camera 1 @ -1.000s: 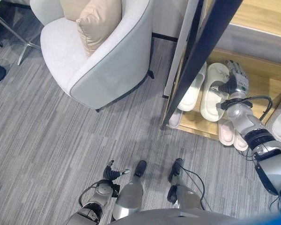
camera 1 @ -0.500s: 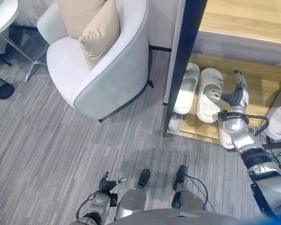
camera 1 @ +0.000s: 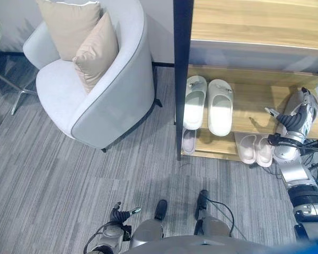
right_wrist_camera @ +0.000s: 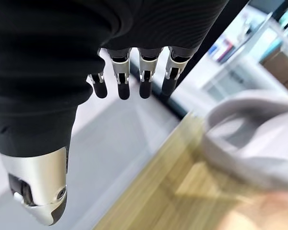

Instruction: Arrange the slippers neatly on the shoe rack.

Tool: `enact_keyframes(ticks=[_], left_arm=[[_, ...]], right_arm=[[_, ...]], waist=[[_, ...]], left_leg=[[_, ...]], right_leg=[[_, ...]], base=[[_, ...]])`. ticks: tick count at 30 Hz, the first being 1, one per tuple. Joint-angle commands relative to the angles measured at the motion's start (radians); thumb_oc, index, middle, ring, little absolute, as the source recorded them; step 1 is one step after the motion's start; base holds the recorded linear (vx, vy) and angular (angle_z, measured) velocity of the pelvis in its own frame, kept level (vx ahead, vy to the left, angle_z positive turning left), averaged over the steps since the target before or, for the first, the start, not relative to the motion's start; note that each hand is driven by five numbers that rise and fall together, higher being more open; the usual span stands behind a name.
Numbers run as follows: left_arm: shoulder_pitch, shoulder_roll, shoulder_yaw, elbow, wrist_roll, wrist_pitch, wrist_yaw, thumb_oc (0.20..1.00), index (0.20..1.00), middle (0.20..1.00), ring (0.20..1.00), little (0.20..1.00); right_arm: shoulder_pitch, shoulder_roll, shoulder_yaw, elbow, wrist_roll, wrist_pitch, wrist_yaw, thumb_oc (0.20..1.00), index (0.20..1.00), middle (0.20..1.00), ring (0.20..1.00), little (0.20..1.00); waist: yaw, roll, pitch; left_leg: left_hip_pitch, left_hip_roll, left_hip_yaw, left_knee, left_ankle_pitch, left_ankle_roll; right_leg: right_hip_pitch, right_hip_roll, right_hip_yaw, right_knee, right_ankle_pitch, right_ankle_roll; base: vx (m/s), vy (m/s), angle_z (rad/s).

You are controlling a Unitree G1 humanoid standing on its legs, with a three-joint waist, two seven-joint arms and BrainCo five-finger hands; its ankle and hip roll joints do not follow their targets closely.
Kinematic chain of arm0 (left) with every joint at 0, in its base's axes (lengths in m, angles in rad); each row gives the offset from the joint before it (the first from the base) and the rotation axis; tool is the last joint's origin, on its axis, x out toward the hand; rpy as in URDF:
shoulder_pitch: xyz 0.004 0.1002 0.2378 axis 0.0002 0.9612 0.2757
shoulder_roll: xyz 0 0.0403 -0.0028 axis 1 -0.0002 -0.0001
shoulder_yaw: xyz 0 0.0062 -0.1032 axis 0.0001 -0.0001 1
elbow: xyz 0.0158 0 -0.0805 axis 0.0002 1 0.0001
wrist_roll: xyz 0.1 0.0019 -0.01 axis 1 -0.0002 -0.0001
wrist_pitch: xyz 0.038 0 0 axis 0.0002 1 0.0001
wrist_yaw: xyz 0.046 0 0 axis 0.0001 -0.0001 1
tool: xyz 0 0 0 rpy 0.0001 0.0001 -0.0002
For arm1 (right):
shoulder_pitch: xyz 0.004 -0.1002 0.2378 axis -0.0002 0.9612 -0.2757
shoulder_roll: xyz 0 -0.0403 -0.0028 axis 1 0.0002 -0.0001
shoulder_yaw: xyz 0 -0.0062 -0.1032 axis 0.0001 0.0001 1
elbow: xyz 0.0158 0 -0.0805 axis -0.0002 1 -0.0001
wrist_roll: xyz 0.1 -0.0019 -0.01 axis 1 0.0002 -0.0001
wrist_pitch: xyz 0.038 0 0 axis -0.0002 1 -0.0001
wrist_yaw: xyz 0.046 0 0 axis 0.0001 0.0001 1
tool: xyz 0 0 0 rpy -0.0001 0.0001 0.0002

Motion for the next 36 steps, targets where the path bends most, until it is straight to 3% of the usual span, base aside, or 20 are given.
enact_keyframes(ticks=[1,14,27,36], left_arm=[[-0.036,0.007,0.014,0.073,0.000,0.002,-0.007,1.000,1.000,1.000,1.000,1.000],[-0.033,0.010,0.024,0.076,-0.047,0.019,-0.009,1.000,1.000,1.000,1.000,1.000],[-0.041,0.011,0.010,0.069,-0.067,0.022,-0.026,1.000,1.000,1.000,1.000,1.000],[-0.048,0.018,-0.010,0.066,-0.072,0.017,-0.051,1.000,1.000,1.000,1.000,1.000]], right_arm=[[-0.014,-0.061,-0.029,-0.014,0.000,0.000,-0.018,1.000,1.000,1.000,1.000,1.000],[0.022,-0.018,0.037,0.120,0.141,0.050,0.110,1.000,1.000,1.000,1.000,1.000],[-0.041,0.006,0.129,0.069,0.246,0.016,0.244,1.000,1.000,1.000,1.000,1.000],[-0.137,0.007,0.259,0.230,0.296,0.015,0.370,1.000,1.000,1.000,1.000,1.000]], waist=[[0.013,-0.008,-0.007],[-0.017,0.008,-0.010],[-0.020,0.007,-0.002],[-0.011,-0.007,-0.005]], left_leg=[[-0.029,-0.020,0.047,0.000,-0.042,0.001],[-0.016,-0.015,0.072,0.000,-0.049,-0.002],[-0.019,-0.016,0.080,0.000,-0.045,-0.004],[-0.010,-0.015,0.078,0.000,-0.045,-0.006]], right_leg=[[0.158,0.007,0.011,0.011,-0.205,0.078],[0.160,0.009,0.033,0.011,-0.208,0.073],[0.155,0.010,0.040,0.011,-0.205,0.072],[0.168,0.010,0.036,0.011,-0.205,0.070]], base=[[0.02,-0.016,-0.13],[0.02,-0.014,-0.06],[0.00,0.000,0.00],[0.00,0.000,-0.01]])
